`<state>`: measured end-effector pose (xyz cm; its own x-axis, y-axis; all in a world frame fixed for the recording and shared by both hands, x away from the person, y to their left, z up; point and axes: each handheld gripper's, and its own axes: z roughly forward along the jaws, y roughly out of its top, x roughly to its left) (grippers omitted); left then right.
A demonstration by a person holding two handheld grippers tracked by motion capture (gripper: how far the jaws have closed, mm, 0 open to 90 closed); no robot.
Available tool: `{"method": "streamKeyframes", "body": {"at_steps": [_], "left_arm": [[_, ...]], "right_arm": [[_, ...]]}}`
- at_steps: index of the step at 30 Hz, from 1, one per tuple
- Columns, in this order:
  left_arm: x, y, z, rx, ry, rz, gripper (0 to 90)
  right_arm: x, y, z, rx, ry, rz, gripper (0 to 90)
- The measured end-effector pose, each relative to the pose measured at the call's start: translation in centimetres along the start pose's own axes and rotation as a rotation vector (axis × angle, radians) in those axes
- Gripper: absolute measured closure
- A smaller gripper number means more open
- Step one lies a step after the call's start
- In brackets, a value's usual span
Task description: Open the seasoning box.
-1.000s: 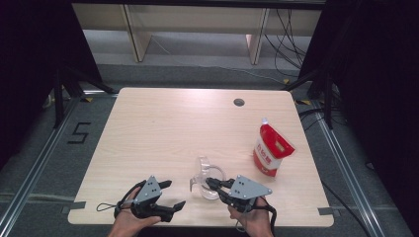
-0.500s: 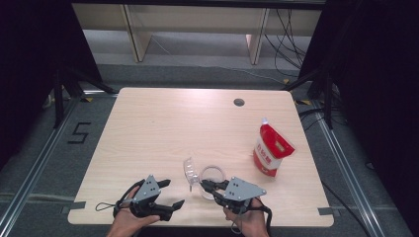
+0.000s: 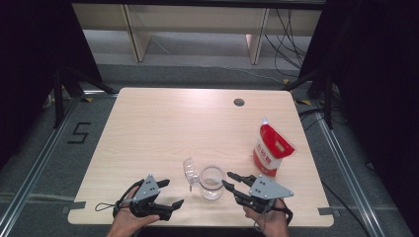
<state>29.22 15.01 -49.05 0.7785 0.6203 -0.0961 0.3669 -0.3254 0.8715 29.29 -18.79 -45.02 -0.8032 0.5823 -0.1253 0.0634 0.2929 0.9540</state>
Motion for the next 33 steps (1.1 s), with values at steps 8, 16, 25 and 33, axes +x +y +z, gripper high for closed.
{"method": "streamKeyframes", "body": {"at_steps": [8, 16, 25, 33], "left_arm": [[-0.1, 0.0, 0.0, 0.001, 0.006, 0.0, 17.4], [0.1, 0.0, 0.0, -0.004, 0.004, 0.005, 17.3], [0.0, 0.1, -0.1, -0.003, 0.005, 0.003, 17.3], [0.0, 0.1, -0.1, -0.005, 0.009, -0.006, 17.1]], "right_arm": [[-1.9, -2.0, -4.1, 0.011, -0.123, 0.067, 54.3], [-2.5, -2.9, -5.9, 0.03, -0.178, 0.107, 50.3], [-3.1, -3.7, -7.4, 0.062, -0.233, 0.164, 46.2], [-4.3, -4.8, -8.0, 0.09, -0.305, 0.198, 35.5]]}}
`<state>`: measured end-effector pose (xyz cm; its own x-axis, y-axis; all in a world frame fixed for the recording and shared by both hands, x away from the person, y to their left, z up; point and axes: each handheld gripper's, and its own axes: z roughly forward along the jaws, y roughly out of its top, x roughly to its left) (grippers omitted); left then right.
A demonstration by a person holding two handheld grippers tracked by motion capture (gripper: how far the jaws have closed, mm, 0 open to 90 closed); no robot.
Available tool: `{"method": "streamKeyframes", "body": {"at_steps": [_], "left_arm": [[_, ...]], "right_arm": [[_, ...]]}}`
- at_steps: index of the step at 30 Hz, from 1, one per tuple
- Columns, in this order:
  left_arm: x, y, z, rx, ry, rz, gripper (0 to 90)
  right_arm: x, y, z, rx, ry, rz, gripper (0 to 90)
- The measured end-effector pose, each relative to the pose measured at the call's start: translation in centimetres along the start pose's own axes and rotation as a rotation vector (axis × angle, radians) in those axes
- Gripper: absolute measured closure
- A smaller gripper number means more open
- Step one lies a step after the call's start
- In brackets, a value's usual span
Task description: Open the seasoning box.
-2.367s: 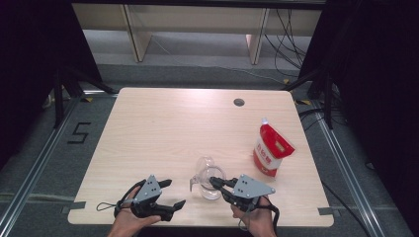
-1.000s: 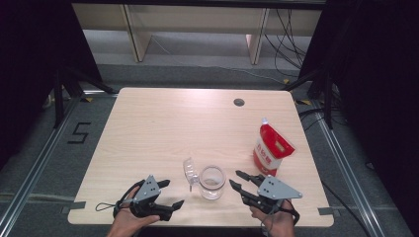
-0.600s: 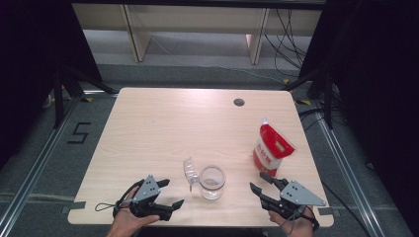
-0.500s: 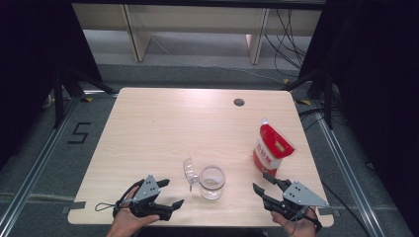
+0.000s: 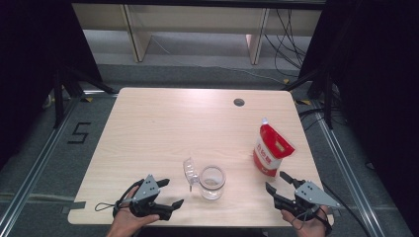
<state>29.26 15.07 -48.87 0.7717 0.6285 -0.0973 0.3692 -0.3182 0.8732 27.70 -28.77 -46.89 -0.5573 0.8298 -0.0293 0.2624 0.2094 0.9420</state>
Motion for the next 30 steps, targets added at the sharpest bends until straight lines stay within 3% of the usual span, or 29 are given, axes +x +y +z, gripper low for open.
{"method": "streamKeyframes", "body": {"at_steps": [1, 4, 5, 6, 7, 10, 12, 14, 16, 18, 19, 20, 22, 24, 29, 30], "left_arm": [[0.0, 0.0, 0.0, 0.0, 0.001, 0.002, 17.1], [0.1, 0.0, 0.1, -0.009, -0.008, -0.008, 17.0], [0.1, 0.1, 0.1, -0.009, -0.008, -0.008, 17.1], [0.1, 0.2, 0.1, -0.007, -0.005, -0.004, 17.0], [0.0, 0.2, 0.1, -0.007, -0.003, -0.006, 17.0], [0.0, 0.3, 0.2, -0.001, -0.01, -0.005, 17.0], [0.0, 0.3, 0.2, 0.009, -0.001, 0.0, 17.0], [0.0, 0.3, 0.2, 0.005, 0.001, -0.009, 17.0], [0.1, 0.3, 0.2, 0.004, -0.011, -0.007, 17.0], [0.0, 0.3, 0.2, 0.0, -0.012, -0.001, 16.8], [0.0, 0.3, 0.3, -0.006, -0.015, -0.002, 16.9], [0.1, 0.4, 0.2, -0.002, -0.015, 0.026, 16.8], [0.0, 0.4, 0.1, 0.0, -0.009, 0.025, 16.8], [0.1, 0.4, 0.1, -0.001, -0.01, 0.026, 16.6], [0.0, 0.4, 0.2, -0.007, -0.011, 0.02, 16.5], [0.0, 0.4, 0.2, -0.007, -0.011, 0.02, 16.5]], "right_arm": [[-0.3, 0.0, 0.1, -0.003, -0.012, -0.021, 34.6], [-0.6, -0.3, 0.3, 0.019, -0.016, 0.005, 32.3], [-0.6, -0.4, 0.2, 0.027, -0.034, 0.037, 31.3], [-1.1, -0.4, 0.4, 0.003, -0.036, -0.014, 30.9], [-1.1, -0.5, 0.4, 0.011, -0.046, 0.015, 29.5], [-1.7, -0.7, 0.6, 0.014, -0.051, 0.031, 27.1], [-1.9, -0.7, 0.6, 0.018, -0.079, 0.049, 25.7], [-1.9, -0.7, 0.6, 0.018, -0.08, 0.044, 25.5], [-2.4, -0.7, 0.8, 0.008, -0.09, -0.015, 24.7], [-2.2, -0.7, 1.0, 0.02, -0.086, 0.023, 24.6], [-2.3, -0.7, 1.1, 0.013, -0.083, 0.013, 24.5], [-2.3, -0.7, 1.4, 0.02, -0.079, 0.022, 24.0], [-2.4, -0.7, 1.5, 0.022, -0.08, 0.004, 23.8], [-2.2, -0.8, 1.6, 0.035, -0.071, 0.033, 23.8], [-2.8, -0.9, 2.0, 0.029, -0.064, 0.016, 23.3], [-3.0, -0.9, 2.1, 0.022, -0.083, 0.02, 22.4]]}}
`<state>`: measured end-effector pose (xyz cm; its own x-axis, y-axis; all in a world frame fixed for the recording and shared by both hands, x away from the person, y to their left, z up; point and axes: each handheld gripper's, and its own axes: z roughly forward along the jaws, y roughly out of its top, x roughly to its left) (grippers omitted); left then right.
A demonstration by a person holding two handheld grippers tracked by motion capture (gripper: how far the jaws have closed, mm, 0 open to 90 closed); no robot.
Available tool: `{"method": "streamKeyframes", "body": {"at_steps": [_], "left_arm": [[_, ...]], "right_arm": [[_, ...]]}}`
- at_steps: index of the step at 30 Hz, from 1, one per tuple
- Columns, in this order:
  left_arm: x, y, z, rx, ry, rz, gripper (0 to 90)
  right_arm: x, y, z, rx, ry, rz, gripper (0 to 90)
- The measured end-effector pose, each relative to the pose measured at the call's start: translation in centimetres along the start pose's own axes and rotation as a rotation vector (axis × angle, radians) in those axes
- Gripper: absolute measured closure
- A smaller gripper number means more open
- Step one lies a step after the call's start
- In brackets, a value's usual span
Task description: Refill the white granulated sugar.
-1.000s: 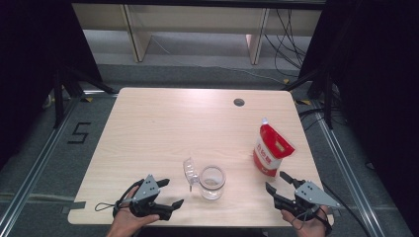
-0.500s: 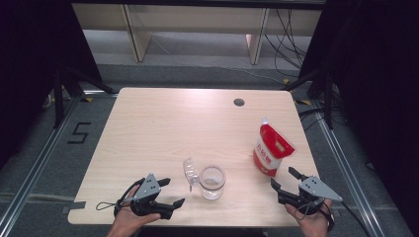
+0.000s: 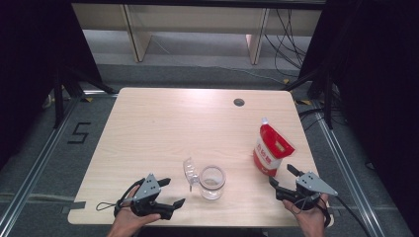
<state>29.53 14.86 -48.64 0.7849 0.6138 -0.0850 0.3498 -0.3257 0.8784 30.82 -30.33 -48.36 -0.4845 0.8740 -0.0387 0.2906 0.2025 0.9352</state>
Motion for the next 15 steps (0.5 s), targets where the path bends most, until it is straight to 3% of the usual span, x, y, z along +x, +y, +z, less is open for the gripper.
{"method": "streamKeyframes", "body": {"at_steps": [6, 8, 9, 13, 14, 15], "left_arm": [[-0.2, -0.1, 0.0, 0.003, -0.001, -0.022, 16.5], [-0.3, -0.1, 0.0, -0.001, -0.003, -0.03, 16.5], [-0.3, -0.1, -0.1, 0.005, 0.007, -0.025, 16.5], [-0.2, -0.1, -0.1, -0.001, -0.002, -0.024, 16.5], [-0.2, -0.2, -0.1, 0.001, -0.001, -0.024, 16.5], [-0.2, -0.2, -0.2, 0.005, 0.005, -0.018, 16.5]], "right_arm": [[-0.2, -0.2, 0.5, 0.003, 0.002, 0.02, 20.9], [-0.5, -0.2, 1.0, -0.011, 0.007, -0.015, 20.6], [-0.5, -0.2, 1.2, -0.01, 0.009, -0.003, 20.4], [-0.7, -0.2, 1.7, -0.007, -0.002, -0.023, 19.3], [-1.0, -0.2, 1.9, -0.028, 0.007, -0.044, 19.3], [-1.0, -0.2, 2.0, -0.019, 0.006, -0.01, 19.2]]}}
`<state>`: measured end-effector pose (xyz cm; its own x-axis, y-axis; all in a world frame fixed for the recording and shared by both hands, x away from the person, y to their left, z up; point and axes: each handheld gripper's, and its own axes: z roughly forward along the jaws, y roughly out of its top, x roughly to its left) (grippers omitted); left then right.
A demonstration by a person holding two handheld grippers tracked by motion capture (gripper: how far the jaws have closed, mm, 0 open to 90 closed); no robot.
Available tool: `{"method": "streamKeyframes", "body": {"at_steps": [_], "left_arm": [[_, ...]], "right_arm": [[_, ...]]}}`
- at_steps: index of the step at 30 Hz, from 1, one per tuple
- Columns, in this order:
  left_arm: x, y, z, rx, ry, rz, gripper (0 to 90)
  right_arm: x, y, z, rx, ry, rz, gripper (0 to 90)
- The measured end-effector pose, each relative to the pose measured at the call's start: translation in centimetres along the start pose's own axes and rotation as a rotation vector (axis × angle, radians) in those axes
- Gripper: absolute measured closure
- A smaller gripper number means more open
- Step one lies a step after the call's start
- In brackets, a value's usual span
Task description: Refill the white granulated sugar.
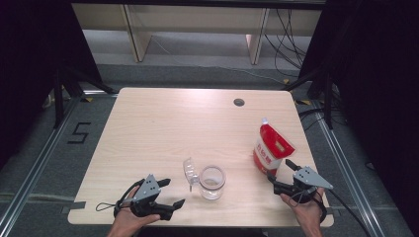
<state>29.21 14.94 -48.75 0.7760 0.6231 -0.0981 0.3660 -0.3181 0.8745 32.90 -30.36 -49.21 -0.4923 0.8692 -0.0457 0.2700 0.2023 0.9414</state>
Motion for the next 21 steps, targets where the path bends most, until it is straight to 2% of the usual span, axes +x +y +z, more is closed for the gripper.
{"method": "streamKeyframes", "body": {"at_steps": [1, 2, 3, 5, 6, 7, 8, 9, 10, 11, 13, 14, 15, 16, 21], "left_arm": [[0.1, 0.0, 0.0, -0.002, -0.001, -0.006, 16.5], [0.1, 0.0, -0.1, 0.001, 0.007, -0.004, 16.5], [0.1, 0.0, -0.1, -0.008, 0.001, -0.014, 16.5], [0.0, 0.1, -0.2, -0.008, 0.011, -0.013, 16.5], [0.0, 0.0, -0.1, -0.008, 0.01, -0.013, 16.5], [0.1, 0.0, 0.0, -0.005, 0.002, -0.011, 16.5], [0.1, 0.0, 0.0, -0.005, 0.005, -0.013, 16.5], [0.0, 0.0, 0.0, -0.004, 0.007, -0.017, 16.5], [0.1, 0.0, 0.0, 0.003, 0.006, -0.011, 16.5], [0.1, 0.0, 0.1, -0.002, 0.001, -0.013, 16.5], [0.1, 0.0, 0.1, -0.002, 0.001, -0.007, 16.5], [0.1, 0.0, 0.1, -0.006, 0.0, -0.013, 16.5], [0.1, 0.0, 0.1, -0.001, 0.002, -0.006, 16.5], [0.1, 0.0, 0.1, 0.002, -0.001, -0.007, 16.5], [0.1, -0.1, 0.1, 0.001, 0.001, -0.009, 16.5]], "right_arm": [[-0.2, 0.0, 0.2, -0.015, 0.009, -0.014, 19.2], [-0.1, 0.0, 0.2, 0.002, 0.004, 0.005, 19.2], [-0.1, 0.1, 0.5, -0.013, 0.011, -0.013, 19.2], [0.0, 0.1, 0.6, -0.008, 0.007, -0.002, 19.2], [-0.2, 0.1, 0.8, -0.024, -0.001, -0.029, 19.0], [0.0, 0.1, 0.9, -0.004, 0.015, 0.001, 18.9], [0.1, 0.1, 1.0, -0.004, 0.002, 0.008, 18.8], [-0.1, 0.1, 1.1, -0.003, 0.006, -0.018, 18.7], [0.0, 0.1, 1.3, -0.014, 0.005, -0.011, 19.1], [-0.2, 0.1, 1.5, -0.01, 0.011, -0.028, 19.3], [-0.2, 0.0, 1.9, -0.003, 0.013, 0.01, 18.8], [-0.3, 0.0, 2.1, -0.01, 0.008, -0.003, 18.8], [-0.3, 0.0, 2.2, -0.009, 0.019, 0.009, 18.7], [-0.4, 0.0, 2.4, -0.017, 0.011, -0.002, 18.7], [-0.8, 0.0, 2.9, -0.047, 0.009, 0.001, 18.9]]}}
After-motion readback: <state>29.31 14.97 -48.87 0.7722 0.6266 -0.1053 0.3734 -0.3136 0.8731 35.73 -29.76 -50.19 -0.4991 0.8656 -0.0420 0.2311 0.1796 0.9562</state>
